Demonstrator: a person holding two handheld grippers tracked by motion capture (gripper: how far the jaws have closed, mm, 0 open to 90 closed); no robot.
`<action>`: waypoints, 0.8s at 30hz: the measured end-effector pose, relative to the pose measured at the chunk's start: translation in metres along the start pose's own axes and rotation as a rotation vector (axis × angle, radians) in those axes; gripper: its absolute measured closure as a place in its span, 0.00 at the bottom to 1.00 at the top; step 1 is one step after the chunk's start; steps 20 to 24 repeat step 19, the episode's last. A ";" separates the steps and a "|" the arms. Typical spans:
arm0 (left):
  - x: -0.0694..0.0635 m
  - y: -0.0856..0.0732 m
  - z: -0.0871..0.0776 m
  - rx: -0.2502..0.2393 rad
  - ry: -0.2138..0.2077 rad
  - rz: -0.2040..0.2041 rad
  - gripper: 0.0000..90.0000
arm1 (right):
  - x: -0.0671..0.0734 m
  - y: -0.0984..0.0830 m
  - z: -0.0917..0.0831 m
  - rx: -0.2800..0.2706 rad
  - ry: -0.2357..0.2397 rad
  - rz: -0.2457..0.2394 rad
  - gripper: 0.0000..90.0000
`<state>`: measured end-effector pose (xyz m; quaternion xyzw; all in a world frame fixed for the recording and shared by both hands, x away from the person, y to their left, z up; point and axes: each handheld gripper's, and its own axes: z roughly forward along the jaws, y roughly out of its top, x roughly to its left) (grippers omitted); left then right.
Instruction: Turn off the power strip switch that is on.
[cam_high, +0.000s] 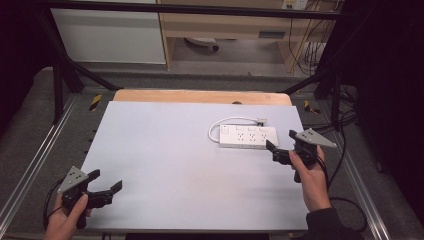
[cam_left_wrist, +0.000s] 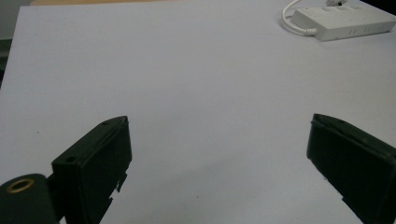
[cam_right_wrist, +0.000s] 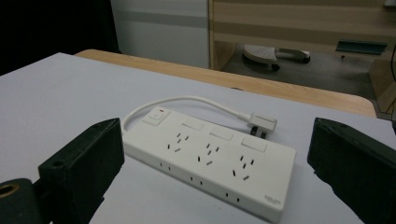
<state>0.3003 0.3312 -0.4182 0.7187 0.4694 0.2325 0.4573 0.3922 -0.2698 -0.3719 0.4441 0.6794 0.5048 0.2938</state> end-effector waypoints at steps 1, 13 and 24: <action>0.000 0.000 0.000 -0.001 0.000 -0.001 0.07 | 0.000 -0.004 -0.004 0.000 -0.005 0.003 0.05; 0.000 0.000 0.000 -0.001 -0.003 0.000 0.07 | -0.003 -0.060 -0.010 0.062 -0.040 0.030 0.04; 0.000 0.000 -0.001 -0.002 -0.002 0.001 0.07 | -0.006 -0.078 0.001 0.191 -0.077 0.031 0.04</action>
